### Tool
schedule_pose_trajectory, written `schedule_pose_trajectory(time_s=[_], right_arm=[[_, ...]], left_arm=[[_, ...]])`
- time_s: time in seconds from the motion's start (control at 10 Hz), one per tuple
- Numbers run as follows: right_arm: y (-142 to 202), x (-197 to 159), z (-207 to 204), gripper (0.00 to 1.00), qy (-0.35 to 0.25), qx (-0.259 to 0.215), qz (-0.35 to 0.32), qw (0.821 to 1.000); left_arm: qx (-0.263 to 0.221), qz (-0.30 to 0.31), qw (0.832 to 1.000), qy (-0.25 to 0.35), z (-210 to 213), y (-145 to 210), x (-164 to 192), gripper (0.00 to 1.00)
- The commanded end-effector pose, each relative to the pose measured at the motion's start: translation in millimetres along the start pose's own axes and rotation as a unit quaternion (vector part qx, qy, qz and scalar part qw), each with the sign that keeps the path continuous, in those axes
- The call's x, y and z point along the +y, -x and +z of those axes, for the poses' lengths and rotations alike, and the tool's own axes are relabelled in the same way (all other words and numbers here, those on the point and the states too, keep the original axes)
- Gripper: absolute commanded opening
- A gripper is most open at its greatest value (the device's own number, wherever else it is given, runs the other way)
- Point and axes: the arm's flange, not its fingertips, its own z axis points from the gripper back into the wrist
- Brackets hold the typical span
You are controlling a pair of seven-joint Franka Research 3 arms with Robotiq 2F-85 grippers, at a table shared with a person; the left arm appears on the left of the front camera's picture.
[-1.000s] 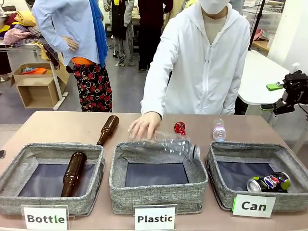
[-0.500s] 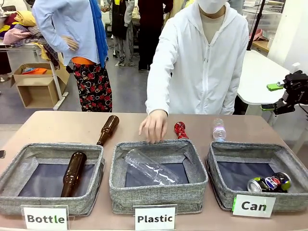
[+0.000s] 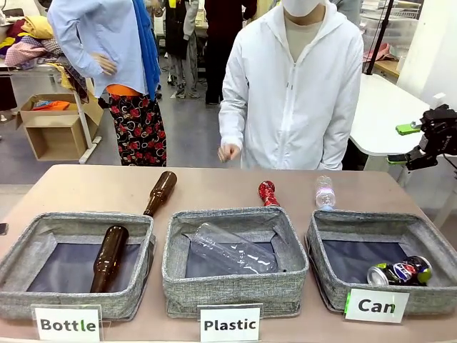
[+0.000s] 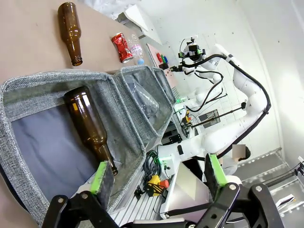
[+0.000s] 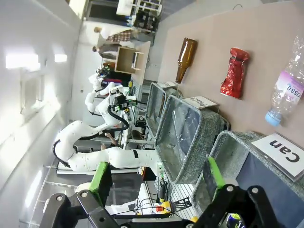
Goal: Sort the can waste into the basket.
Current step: Pick up the can waste from the table and place it in the right Fabric basket.
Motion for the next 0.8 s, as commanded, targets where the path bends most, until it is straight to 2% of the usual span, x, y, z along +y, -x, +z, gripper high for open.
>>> schedule_pose_trajectory(time_s=[0.0, 0.3, 0.4, 0.5, 0.7], right_arm=[[-9.9, 12.6, -12.7, 1.00, 0.043, 0.015, -0.019, 0.999], [-51.7, 56.4, -61.7, 1.00, 0.155, 0.048, -0.067, 0.985], [-70.5, 69.1, -94.4, 1.00, 0.194, 0.062, -0.077, 0.976], [-82.4, 79.7, -126.1, 1.00, 0.238, 0.079, -0.080, 0.965], [-103.2, 94.9, -191.7, 1.00, 0.350, 0.075, -0.105, 0.928]], left_arm=[[-0.005, 0.000, 1.000, 0.006, 1.1, -0.3, -2.5, 1.00], [-0.005, 0.000, 1.000, 0.006, 1.1, -0.3, -2.5, 1.00], [-0.005, 0.000, 1.000, 0.006, 1.1, -0.3, -2.5, 1.00], [-0.005, 0.000, 1.000, 0.006, 1.1, -0.3, -2.5, 1.00], [-0.005, 0.000, 1.000, 0.006, 1.1, -0.3, -2.5, 1.00]])
